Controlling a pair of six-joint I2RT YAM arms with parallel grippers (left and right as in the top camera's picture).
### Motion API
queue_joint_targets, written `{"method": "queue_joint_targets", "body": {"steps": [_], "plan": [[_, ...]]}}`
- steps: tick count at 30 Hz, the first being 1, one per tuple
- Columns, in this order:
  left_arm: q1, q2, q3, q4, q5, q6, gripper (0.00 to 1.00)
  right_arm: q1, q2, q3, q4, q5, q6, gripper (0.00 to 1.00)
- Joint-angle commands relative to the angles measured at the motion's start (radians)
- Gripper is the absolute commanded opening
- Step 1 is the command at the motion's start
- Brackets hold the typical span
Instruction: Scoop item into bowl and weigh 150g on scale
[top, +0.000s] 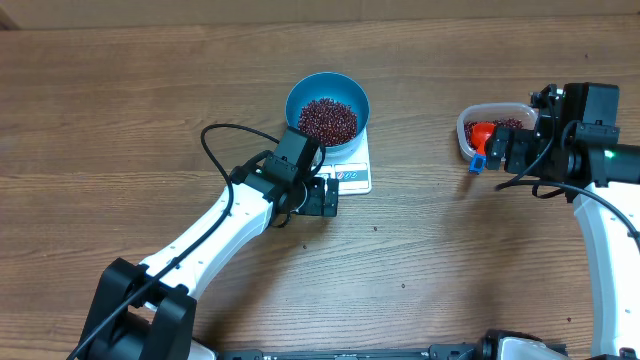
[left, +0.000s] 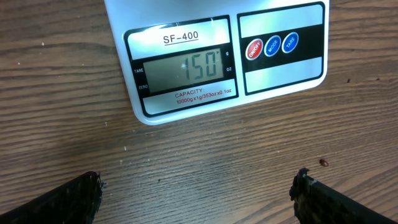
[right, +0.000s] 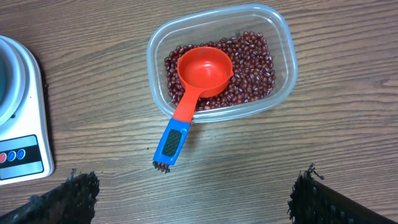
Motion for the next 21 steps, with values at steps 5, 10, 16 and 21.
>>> {"method": "queue_joint_targets", "body": {"steps": [5,10,16,21], "plan": [[0.001,-0.179,0.002,-0.068,-0.104,0.114,1.00,-0.007,-0.006,0.023,0.002,0.005,-0.004,1.00],[0.001,-0.364,-0.012,-0.124,-0.160,0.151,1.00,-0.007,-0.006,0.023,0.002,0.005,-0.004,1.00],[0.047,-0.609,-0.130,-0.028,-0.157,0.160,1.00,-0.007,-0.006,0.023,0.002,0.005,-0.004,1.00],[0.168,-0.879,-0.340,0.218,-0.050,0.279,1.00,-0.007,-0.006,0.023,0.002,0.005,-0.004,1.00]]}}
